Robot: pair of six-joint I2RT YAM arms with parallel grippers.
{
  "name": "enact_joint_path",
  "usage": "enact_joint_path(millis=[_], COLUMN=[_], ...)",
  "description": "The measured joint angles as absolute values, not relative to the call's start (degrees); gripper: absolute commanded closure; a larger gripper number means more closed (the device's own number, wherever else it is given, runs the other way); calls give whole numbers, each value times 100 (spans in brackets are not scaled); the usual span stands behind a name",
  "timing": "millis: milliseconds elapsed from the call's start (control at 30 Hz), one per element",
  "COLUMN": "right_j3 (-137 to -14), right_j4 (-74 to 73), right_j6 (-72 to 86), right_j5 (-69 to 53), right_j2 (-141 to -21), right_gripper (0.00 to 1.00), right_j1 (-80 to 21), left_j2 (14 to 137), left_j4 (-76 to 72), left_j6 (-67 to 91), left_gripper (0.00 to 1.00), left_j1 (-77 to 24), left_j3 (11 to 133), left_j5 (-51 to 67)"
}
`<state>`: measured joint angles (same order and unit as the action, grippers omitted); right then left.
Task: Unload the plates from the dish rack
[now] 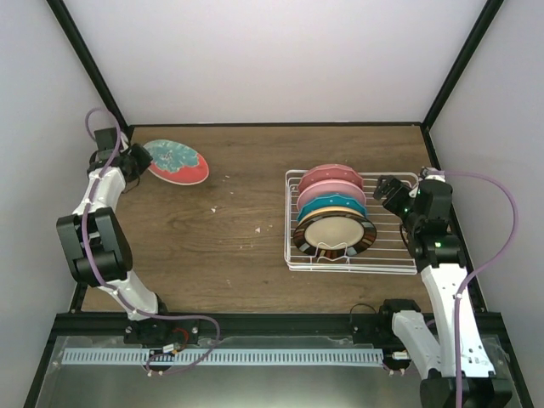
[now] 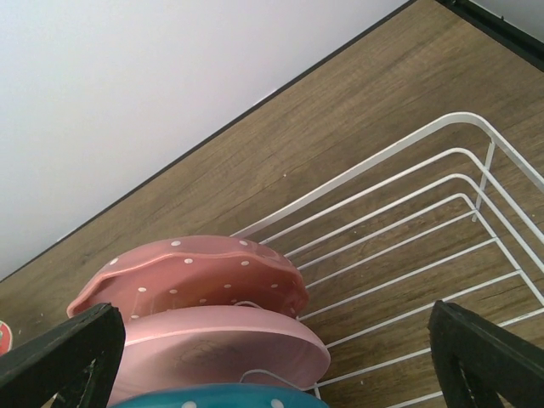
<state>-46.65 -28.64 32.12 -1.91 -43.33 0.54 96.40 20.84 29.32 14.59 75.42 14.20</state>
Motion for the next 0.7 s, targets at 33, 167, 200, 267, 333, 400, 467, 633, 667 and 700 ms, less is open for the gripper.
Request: enact_joint_path(millis=[33, 167, 200, 267, 333, 400, 467, 633, 667, 700], right_j3=[-4668, -4703, -4722, -4755, -4810, -4864, -4906, -4908, -4908, -4908], right_j4=[-2860, -2862, -2862, -2869, -2880, -2915, -2952, -3085, -3103, -3114], right_j6=[3199, 3151, 3131, 3089, 3068, 3052, 3048, 3048, 3050, 3048], right_j5=[-191, -193, -193, -196, -196, -193, -193, -191, -191, -191], right_j2=[-4362, -4464, -4480, -4499, -4515, -4512, -4501, -4405, -4394, -4388], right_gripper=[0, 0, 0, 0, 0, 0, 0, 0, 0, 0], right_j1=[54, 54, 54, 54, 54, 54, 54, 54, 54, 54], left_j2=[9677, 9802, 9835, 9950, 10095, 10191, 10237, 10350, 10372, 10381], left_j4=[2018, 1723, 1653, 1483, 1267, 1129, 1079, 1007, 1002, 987], left_j6=[3030, 3326, 3393, 3529, 3699, 3824, 3905, 4051, 4064, 4101], left_gripper=[96, 96, 96, 96, 96, 96, 96, 96, 96, 96], left_j1=[1507, 1575, 1577, 1577, 1579, 1601, 1643, 1802, 1848, 1881], left_j3=[7430, 7146, 7118, 7105, 7094, 7054, 6987, 6849, 6827, 6781], left_j5=[1415, 1431, 1448, 1496, 1522, 1507, 1479, 1293, 1253, 1240])
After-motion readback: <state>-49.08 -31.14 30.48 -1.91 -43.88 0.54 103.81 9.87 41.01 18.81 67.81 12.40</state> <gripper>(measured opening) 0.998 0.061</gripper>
